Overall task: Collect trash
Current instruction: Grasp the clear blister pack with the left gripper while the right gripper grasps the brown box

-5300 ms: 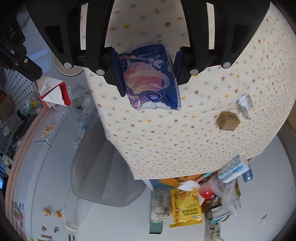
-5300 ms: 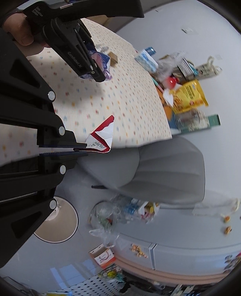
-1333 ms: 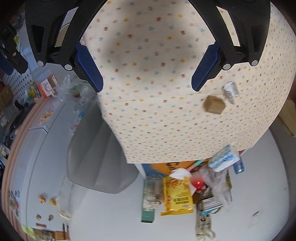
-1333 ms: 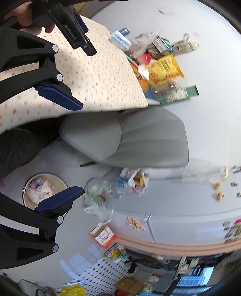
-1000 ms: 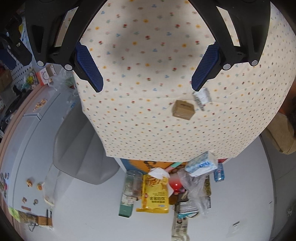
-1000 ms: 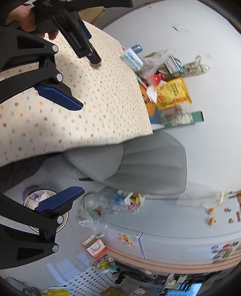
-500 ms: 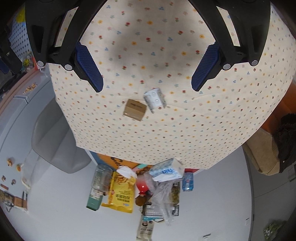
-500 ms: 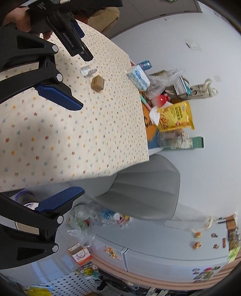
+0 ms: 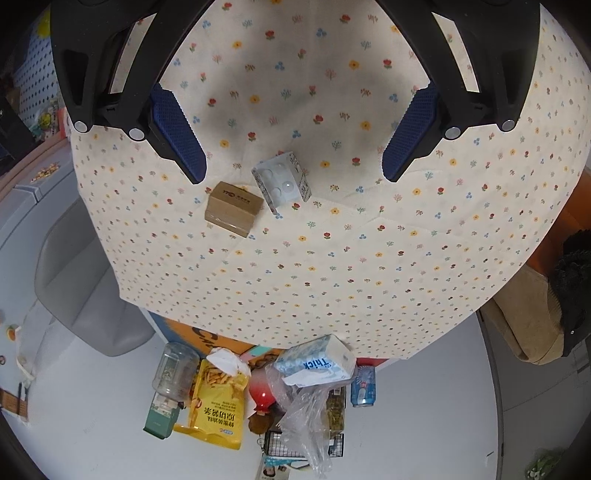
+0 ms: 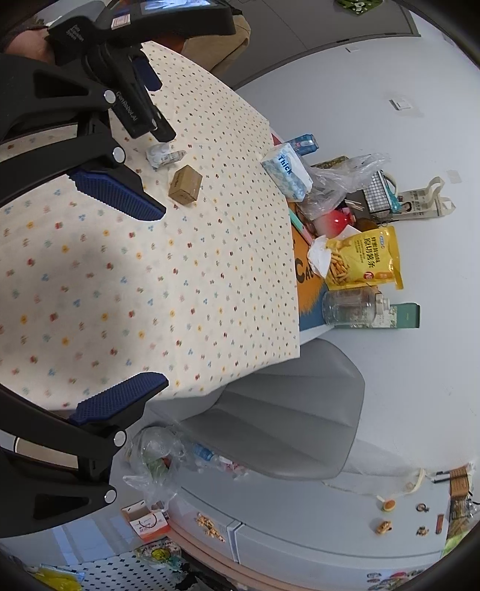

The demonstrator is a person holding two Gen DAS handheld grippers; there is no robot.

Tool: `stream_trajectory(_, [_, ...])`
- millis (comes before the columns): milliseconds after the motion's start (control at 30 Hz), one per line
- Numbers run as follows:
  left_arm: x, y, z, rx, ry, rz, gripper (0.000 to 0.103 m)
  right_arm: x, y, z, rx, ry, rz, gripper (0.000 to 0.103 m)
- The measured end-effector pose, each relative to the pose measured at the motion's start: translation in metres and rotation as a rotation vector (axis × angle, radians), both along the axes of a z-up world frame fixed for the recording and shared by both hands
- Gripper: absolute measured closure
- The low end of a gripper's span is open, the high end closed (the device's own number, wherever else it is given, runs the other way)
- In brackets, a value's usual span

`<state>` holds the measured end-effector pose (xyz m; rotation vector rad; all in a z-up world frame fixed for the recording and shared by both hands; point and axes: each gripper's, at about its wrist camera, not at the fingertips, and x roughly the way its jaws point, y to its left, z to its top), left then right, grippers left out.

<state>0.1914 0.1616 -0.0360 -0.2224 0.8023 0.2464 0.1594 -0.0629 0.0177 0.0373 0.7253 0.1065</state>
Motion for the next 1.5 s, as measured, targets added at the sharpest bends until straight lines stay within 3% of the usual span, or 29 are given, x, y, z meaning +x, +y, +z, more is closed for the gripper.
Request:
stream_trajectory(200, [0.021, 0.005, -0.017, -0.001, 0.05, 0.0, 0.01, 0.028, 0.019, -0.015, 0.002, 0.045, 0.037, 0.02])
stream_trajectory(500, [0.046, 0.017, -0.044, -0.051, 0.123, 0.004, 0.022, 0.059, 0.042, -0.04, -0.012, 0.108, 0.079, 0.022])
stream_trajectory(600, [0.054, 0.017, -0.05, -0.077, 0.145, -0.024, 0.046, 0.068, 0.047, -0.043, -0.019, 0.119, 0.085, 0.022])
stream_trajectory(667, [0.057, 0.021, -0.049, -0.064, 0.151, -0.009, 0.073, 0.073, 0.052, -0.045, -0.023, 0.129, 0.09, 0.022])
stream_trajectory(733, [0.06, 0.03, -0.048, -0.093, 0.149, 0.004, 0.074, 0.077, 0.058, -0.047, -0.03, 0.137, 0.097, 0.023])
stream_trajectory(967, [0.06, 0.062, -0.037, -0.034, 0.121, 0.073, 0.075, 0.09, 0.092, -0.055, -0.062, 0.16, 0.149, 0.023])
stream_trajectory(1167, [0.058, 0.088, -0.039, -0.029, 0.124, 0.106, 0.074, 0.098, 0.127, -0.064, -0.102, 0.183, 0.206, 0.023])
stream_trajectory(1500, [0.054, 0.111, -0.052, -0.048, 0.124, 0.128, 0.074, 0.112, 0.162, -0.087, -0.132, 0.234, 0.246, 0.033])
